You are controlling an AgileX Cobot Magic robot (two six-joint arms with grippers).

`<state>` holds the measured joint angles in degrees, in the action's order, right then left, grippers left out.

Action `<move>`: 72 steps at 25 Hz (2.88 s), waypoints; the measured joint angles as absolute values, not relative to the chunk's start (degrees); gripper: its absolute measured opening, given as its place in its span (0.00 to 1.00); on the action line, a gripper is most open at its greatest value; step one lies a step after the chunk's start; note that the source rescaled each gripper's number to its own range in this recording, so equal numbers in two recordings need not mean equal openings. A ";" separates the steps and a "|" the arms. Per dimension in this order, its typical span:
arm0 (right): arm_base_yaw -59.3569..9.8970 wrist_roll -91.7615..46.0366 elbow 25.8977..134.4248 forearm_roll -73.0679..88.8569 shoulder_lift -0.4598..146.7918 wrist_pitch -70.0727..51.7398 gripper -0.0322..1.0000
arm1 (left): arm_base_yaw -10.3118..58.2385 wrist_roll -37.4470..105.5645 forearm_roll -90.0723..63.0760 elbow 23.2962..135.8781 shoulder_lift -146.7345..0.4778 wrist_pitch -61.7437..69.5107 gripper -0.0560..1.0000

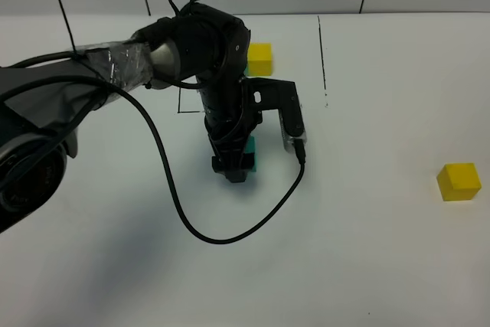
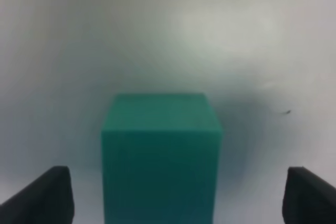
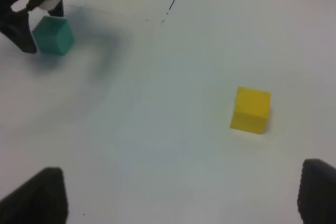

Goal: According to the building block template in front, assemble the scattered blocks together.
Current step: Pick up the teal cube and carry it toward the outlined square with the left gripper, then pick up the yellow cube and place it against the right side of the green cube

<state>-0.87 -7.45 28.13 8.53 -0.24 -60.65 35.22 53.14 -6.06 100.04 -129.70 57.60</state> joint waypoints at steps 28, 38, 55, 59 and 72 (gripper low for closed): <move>-0.87 -7.45 28.08 8.43 -0.24 -60.65 0.79 | 19.03 24.13 -8.12 84.37 -99.31 62.45 1.00; -0.87 -7.45 28.08 8.78 -0.24 -60.65 0.79 | 10.15 5.13 0.00 68.02 -79.07 57.02 1.00; -0.87 -7.45 28.08 8.94 -0.24 -60.65 0.79 | 10.08 -7.24 6.11 53.78 -44.06 62.73 0.99; -0.87 -7.45 28.08 8.94 -0.24 -60.65 0.79 | 10.08 -7.35 5.98 49.44 -36.39 63.71 0.98; -0.87 -7.45 28.08 9.01 -0.24 -60.65 0.79 | 10.08 0.53 -2.31 34.40 -13.56 64.08 0.98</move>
<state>-0.87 -7.45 28.08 9.01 -0.24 -60.65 10.08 0.53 -2.31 34.40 -13.56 64.08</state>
